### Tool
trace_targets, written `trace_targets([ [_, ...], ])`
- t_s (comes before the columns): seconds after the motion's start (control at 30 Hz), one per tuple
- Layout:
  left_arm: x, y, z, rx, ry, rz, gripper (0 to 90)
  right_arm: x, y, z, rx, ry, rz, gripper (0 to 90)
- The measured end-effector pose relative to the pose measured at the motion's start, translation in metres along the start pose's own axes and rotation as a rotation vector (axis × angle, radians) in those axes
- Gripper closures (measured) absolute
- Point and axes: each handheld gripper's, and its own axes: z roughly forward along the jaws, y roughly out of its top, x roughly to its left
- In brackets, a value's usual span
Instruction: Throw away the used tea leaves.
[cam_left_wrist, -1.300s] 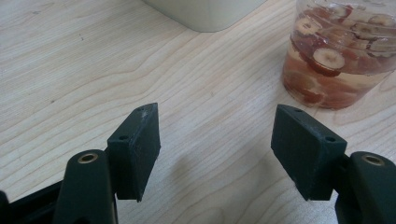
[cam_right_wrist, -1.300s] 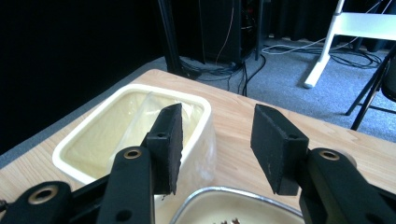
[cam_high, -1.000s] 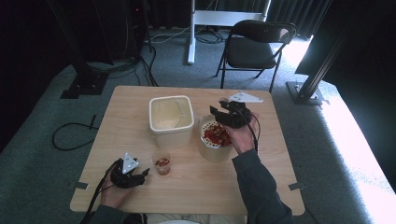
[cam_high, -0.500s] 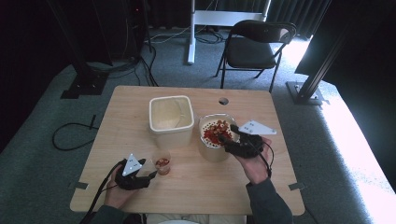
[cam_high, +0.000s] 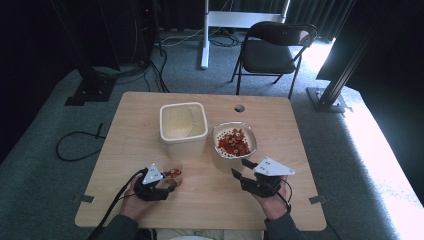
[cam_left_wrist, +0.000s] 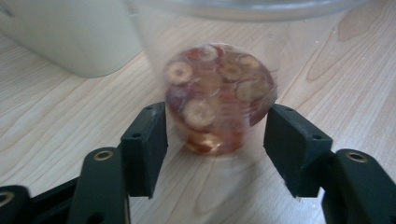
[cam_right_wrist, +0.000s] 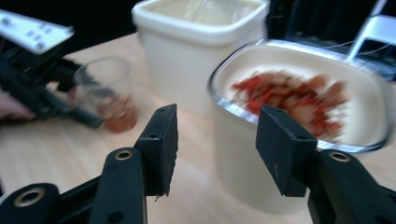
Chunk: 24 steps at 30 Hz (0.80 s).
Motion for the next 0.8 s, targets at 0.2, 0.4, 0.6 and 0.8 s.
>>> trace_targets([
  [0.2, -0.006, 0.005, 0.007, 0.005, -0.016, 0.026, 41.2, 0.004, -0.020, 0.019, 0.042, 0.054, 0.009, 48.1],
  [0.4, -0.016, 0.013, 0.018, -0.006, -0.033, 0.036, 41.2, 0.009, -0.031, 0.034, 0.066, 0.085, 0.005, 47.0],
  [0.6, -0.028, 0.022, 0.031, -0.018, -0.064, 0.050, 40.9, 0.010, -0.043, 0.053, 0.090, 0.129, 0.026, 41.6],
  [0.8, -0.036, 0.027, 0.037, -0.046, -0.075, 0.053, 35.9, 0.016, -0.045, 0.065, 0.084, 0.166, -0.003, 39.1],
])
